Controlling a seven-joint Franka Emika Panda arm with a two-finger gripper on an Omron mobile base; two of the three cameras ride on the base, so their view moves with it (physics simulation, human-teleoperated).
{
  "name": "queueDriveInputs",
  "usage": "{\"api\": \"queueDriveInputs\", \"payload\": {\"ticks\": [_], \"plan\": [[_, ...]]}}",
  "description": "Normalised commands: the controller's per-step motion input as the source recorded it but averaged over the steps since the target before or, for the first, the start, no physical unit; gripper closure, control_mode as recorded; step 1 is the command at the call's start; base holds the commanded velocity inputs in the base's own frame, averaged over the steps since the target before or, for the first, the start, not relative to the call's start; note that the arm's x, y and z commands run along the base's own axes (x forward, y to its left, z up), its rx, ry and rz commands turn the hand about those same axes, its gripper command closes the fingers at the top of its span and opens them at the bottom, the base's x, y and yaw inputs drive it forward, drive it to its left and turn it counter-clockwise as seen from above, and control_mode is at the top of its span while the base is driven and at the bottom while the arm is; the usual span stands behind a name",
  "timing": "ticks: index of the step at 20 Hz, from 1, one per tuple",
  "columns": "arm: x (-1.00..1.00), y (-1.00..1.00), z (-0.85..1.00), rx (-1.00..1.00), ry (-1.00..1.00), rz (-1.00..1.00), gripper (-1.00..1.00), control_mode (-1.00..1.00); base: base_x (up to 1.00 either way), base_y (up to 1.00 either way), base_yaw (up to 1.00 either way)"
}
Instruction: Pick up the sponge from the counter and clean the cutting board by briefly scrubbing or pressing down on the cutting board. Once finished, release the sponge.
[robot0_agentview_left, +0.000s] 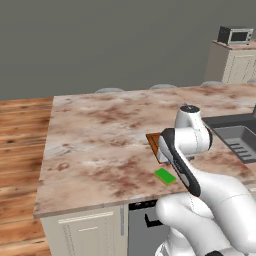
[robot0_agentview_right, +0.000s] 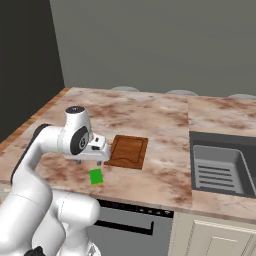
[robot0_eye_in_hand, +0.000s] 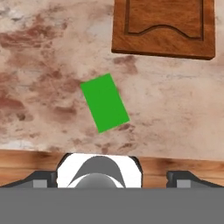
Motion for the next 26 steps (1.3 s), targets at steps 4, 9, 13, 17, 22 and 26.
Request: {"api": "queueDriveInputs", "payload": {"ticks": [4, 9, 13, 17, 22, 26], "plan": [[0.04, 0.02, -0.35, 0.00, 0.00, 0.04, -1.00, -1.00, 0.00, 0.00, 0.00], [0.15, 0.00, -0.27, -0.05, 0.00, 0.02, -1.00, -1.00, 0.00, 0.00, 0.00], [0.25, 0.00, -0.30, -0.12, 0.03, 0.00, -1.00, -1.00, 0.00, 0.00, 0.00], [0.28, 0.00, -0.25, -0.05, 0.01, 0.03, -1.00, -1.00, 0.00, 0.00, 0.00], [0.33, 0.00, -0.24, -0.01, 0.04, 0.04, -1.00, -1.00, 0.00, 0.00, 0.00], [0.27, 0.00, -0.22, 0.00, 0.05, 0.04, -1.00, -1.00, 0.00, 0.00, 0.00]]}}
